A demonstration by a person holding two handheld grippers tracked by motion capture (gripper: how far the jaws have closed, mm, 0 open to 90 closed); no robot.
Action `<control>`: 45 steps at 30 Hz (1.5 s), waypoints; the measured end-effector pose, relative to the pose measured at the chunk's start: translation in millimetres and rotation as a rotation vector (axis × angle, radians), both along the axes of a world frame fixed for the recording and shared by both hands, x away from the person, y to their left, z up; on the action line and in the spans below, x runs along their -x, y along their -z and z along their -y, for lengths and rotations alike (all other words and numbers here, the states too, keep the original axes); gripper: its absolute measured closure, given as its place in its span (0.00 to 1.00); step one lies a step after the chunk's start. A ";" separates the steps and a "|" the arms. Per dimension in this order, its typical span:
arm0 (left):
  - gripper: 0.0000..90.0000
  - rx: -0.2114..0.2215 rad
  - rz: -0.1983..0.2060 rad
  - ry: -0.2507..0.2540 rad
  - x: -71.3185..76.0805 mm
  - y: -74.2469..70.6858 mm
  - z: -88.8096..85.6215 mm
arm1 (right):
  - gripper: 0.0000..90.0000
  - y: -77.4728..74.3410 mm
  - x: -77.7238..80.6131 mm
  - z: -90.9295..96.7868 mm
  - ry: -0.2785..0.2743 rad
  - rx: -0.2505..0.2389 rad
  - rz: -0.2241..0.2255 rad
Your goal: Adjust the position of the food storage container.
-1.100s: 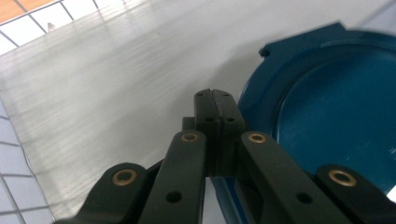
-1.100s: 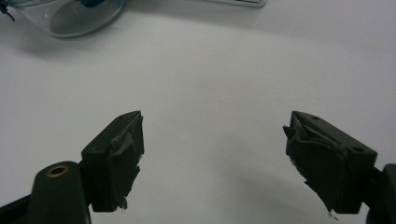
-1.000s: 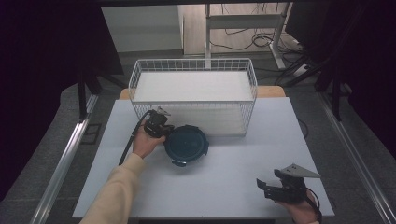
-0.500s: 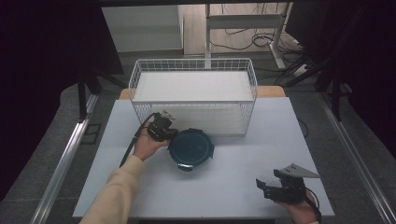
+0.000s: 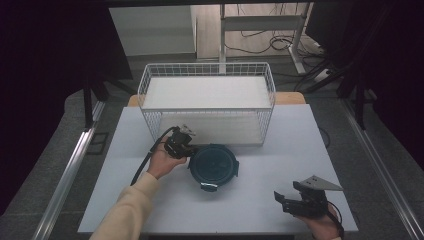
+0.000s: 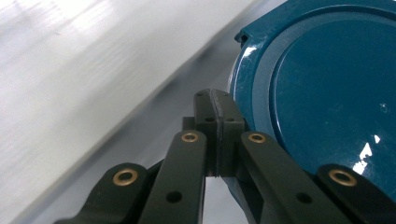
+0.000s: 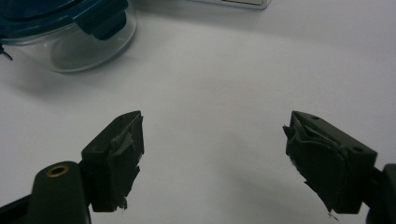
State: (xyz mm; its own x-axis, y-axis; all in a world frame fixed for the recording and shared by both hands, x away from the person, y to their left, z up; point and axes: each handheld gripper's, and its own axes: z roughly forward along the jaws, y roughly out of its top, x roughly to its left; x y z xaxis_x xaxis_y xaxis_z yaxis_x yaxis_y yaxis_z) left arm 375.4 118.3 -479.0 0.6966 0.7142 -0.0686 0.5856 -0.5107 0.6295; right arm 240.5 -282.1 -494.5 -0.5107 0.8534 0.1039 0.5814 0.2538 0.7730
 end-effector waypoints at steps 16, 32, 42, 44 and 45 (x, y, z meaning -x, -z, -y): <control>1.00 0.048 -0.047 0.055 19.5 1.1 15.7 | 0.21 -0.3 0.1 -0.5 0.000 -0.004 -0.002; 1.00 0.082 -0.028 0.067 27.5 -3.7 14.6 | 0.21 -2.4 0.4 -0.2 0.004 -0.009 0.004; 0.77 0.251 0.016 -0.053 64.1 -32.1 -24.1 | 0.21 -8.0 -1.4 5.5 0.016 -0.040 0.025; 0.63 0.274 0.017 -0.069 79.5 -31.2 -30.5 | 0.21 -8.2 -1.6 6.2 0.019 -0.041 0.025; 0.50 0.295 0.010 -0.083 94.1 -27.6 -35.9 | 0.21 -8.6 -1.0 5.9 0.015 -0.044 0.027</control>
State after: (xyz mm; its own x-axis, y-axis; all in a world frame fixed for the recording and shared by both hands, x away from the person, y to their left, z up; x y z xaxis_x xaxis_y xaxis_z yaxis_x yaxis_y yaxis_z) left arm 281.2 154.2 -451.3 0.6383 0.7190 -0.2750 0.6106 -0.2554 0.7496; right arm 241.5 -288.0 -485.8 -0.5010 0.8559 0.1279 0.5636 0.2106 0.7987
